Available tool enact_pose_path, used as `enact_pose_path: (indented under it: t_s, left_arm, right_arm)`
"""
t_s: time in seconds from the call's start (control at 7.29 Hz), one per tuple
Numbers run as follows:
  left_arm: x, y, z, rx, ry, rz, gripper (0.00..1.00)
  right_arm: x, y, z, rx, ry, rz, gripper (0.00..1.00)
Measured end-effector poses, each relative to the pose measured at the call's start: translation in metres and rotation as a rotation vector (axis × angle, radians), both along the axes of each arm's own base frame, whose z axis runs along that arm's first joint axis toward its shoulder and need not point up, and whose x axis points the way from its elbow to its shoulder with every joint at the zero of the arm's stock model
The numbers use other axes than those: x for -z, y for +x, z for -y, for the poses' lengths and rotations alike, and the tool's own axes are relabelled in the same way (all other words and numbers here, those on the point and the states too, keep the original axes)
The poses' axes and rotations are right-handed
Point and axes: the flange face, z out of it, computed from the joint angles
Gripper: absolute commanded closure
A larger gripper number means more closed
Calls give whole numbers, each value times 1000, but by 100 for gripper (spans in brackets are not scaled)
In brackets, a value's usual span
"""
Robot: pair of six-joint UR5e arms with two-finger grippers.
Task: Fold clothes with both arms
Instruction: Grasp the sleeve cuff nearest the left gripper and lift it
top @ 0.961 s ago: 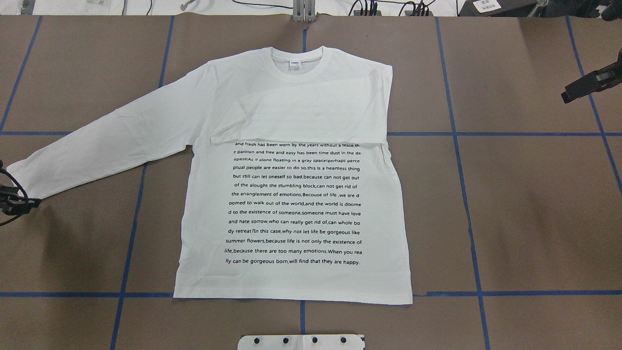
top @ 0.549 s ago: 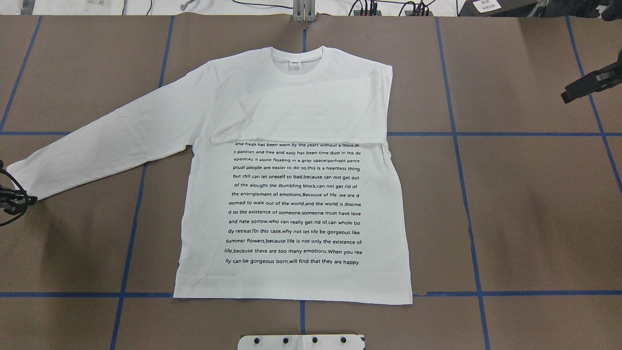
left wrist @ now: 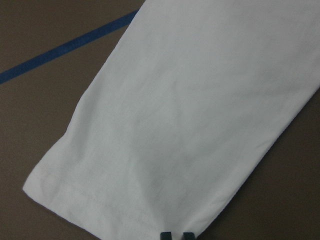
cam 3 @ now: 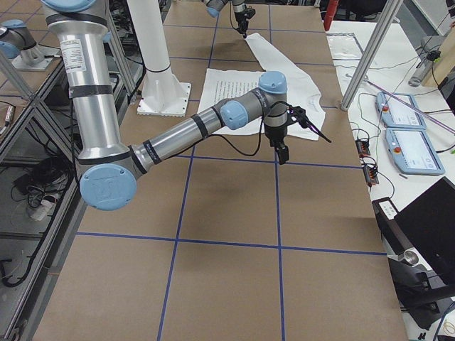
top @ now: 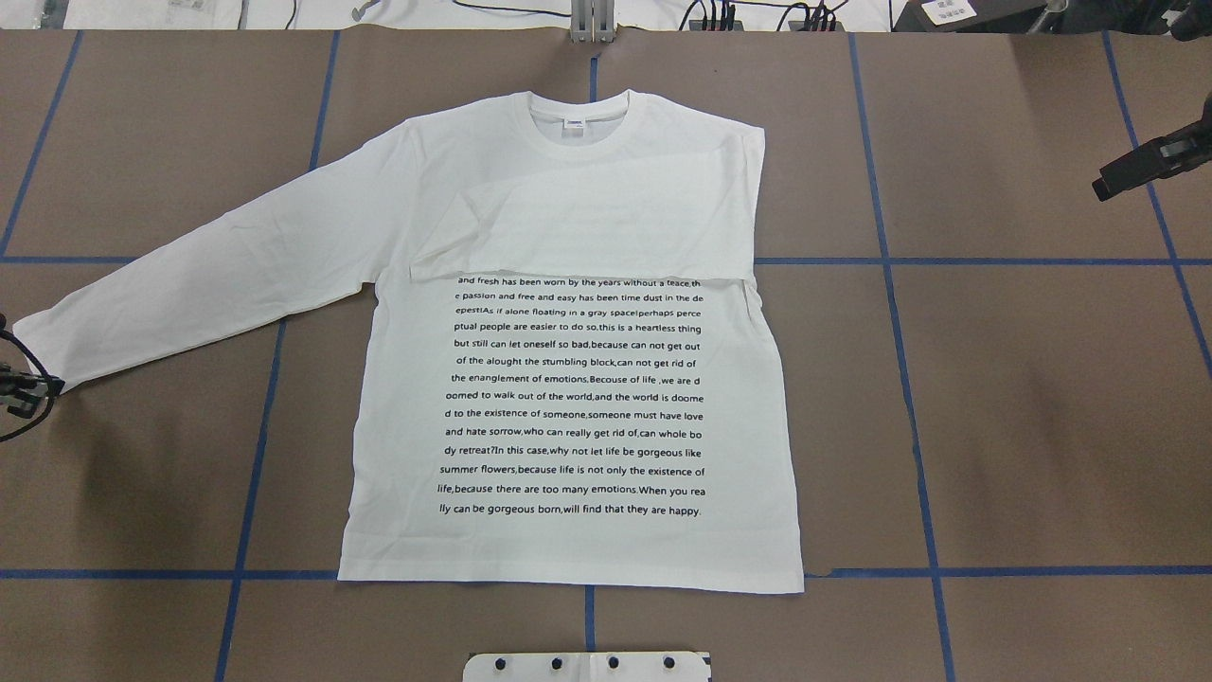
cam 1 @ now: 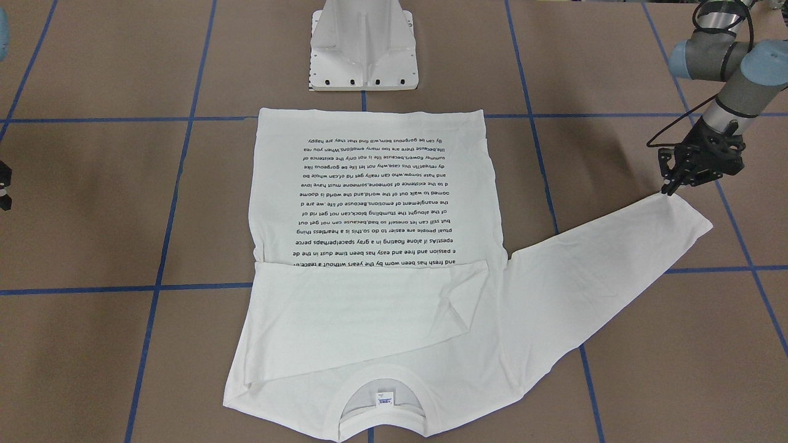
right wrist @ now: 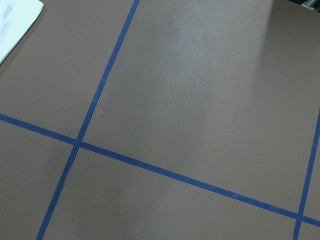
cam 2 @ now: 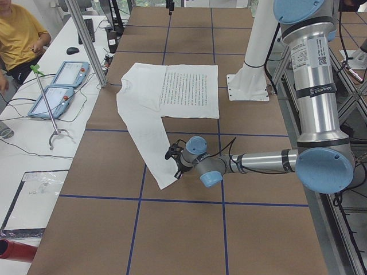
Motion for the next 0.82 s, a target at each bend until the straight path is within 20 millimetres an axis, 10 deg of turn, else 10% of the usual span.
enact_pose_path:
  t_s: [0.55, 0.82]
  left_arm:
    - [36, -9, 1, -11, 54, -82, 100]
    - [84, -32, 39, 58, 117, -146, 100]
  right_arm:
    - [1, 0, 0, -4, -1, 3, 0]
    - [3, 0, 0, -6, -3, 7, 0]
